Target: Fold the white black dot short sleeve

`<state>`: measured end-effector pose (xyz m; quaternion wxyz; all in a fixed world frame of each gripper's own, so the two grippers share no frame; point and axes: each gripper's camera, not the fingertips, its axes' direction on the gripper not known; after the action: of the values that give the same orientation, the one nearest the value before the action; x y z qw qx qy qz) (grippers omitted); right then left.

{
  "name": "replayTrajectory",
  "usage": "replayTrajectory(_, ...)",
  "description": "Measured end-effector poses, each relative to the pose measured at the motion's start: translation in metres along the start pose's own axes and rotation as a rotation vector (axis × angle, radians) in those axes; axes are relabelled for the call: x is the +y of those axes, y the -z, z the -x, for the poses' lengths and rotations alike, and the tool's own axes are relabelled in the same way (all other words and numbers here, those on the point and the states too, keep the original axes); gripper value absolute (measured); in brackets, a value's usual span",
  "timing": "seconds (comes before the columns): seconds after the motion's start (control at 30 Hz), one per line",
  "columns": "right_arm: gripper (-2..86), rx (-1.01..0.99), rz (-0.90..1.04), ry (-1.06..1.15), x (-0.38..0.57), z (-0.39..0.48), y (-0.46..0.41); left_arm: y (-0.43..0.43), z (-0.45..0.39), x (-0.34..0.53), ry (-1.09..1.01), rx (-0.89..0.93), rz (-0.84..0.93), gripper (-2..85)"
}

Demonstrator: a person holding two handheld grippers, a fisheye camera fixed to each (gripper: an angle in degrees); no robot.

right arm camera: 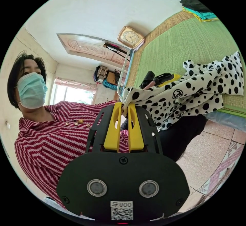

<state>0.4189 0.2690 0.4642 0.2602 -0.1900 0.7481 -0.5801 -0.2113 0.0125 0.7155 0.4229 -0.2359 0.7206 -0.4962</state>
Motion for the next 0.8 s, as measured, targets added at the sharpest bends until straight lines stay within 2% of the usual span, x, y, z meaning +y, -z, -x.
replayTrajectory(0.13,2.0,0.022,0.018,-0.004,0.016,-0.012,-0.017,-0.018,-0.021,0.003,-0.011,-0.018,-0.005,4.9)
replayTrajectory(0.43,2.5,0.086,-0.042,0.117,0.040,-0.005,-0.019,0.055,-0.164,0.080,-0.342,0.142,-0.244,2.9)
replayTrajectory(0.6,2.8,0.186,-0.113,0.270,0.053,0.033,-0.013,0.104,-0.267,0.180,-0.604,0.168,-0.400,2.7)
replayTrajectory(0.8,2.8,0.237,-0.225,0.474,0.073,0.089,-0.015,0.100,-0.369,0.311,-0.893,0.111,-0.475,2.6)
